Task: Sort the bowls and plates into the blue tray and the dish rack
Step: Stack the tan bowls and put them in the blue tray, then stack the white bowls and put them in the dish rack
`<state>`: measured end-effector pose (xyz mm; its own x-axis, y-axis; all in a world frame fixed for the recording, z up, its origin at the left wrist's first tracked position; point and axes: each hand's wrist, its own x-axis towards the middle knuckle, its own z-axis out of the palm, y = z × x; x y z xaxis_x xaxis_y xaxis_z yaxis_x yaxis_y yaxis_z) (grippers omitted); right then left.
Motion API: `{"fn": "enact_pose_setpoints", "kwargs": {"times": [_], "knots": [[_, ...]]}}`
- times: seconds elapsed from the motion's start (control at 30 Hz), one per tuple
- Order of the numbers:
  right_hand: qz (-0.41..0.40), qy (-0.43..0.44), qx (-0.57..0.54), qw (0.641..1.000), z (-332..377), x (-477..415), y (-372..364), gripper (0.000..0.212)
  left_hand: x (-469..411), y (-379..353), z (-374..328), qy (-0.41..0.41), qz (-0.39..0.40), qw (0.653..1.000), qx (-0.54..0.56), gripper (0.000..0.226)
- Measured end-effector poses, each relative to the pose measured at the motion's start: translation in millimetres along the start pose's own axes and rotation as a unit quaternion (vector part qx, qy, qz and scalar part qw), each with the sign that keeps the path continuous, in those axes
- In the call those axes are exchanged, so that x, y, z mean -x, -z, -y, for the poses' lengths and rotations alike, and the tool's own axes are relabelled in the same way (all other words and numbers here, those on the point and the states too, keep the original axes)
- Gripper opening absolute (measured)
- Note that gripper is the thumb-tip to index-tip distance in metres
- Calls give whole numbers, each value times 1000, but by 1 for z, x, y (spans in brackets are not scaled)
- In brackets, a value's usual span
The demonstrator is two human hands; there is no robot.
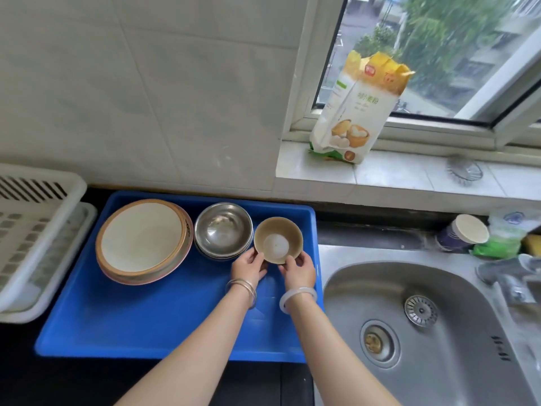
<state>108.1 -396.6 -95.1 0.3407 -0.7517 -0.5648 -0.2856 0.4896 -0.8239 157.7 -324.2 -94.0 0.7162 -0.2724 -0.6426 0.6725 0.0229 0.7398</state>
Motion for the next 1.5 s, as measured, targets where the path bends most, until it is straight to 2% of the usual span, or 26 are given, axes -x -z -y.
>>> {"fn": "enact_pose_setpoints", "kwargs": {"times": [0.13, 0.33, 0.57, 0.67, 0.8, 0.93, 1.1, 1.27, 1.5], "knots": [[8, 8, 11, 1000, 5, -8, -4, 36, -4, -9, 1, 7, -10, 1000, 11, 37], [35, 0, 2, 999, 3, -8, 0, 36, -6, -11, 4, -3, -25, 1000, 2, 35], [92, -48, 9, 995, 15, 1, 11, 30, 8, -7, 4, -26, -46, 999, -15, 41], [106, -64, 41, 991, 17, 12, 20, 41, 21, 8, 2, -37, -39, 997, -52, 42], [136, -8, 130, 982, 15, 43, 25, 22, 46, 39, -6, -87, -43, 981, -165, 35], [205, 60, 201, 956, 7, 90, 10, 18, 78, 85, -17, -152, -77, 949, -266, 29], [299, 111, 282, 905, -19, 153, -35, 19, 126, 171, -26, -186, -168, 932, -260, 26], [391, 97, 349, 846, -69, 211, -93, 18, 170, 263, -17, -196, -287, 915, -207, 26], [452, 64, 444, 771, -138, 273, -188, 30, 207, 383, 4, -193, -468, 833, -224, 36]]}}
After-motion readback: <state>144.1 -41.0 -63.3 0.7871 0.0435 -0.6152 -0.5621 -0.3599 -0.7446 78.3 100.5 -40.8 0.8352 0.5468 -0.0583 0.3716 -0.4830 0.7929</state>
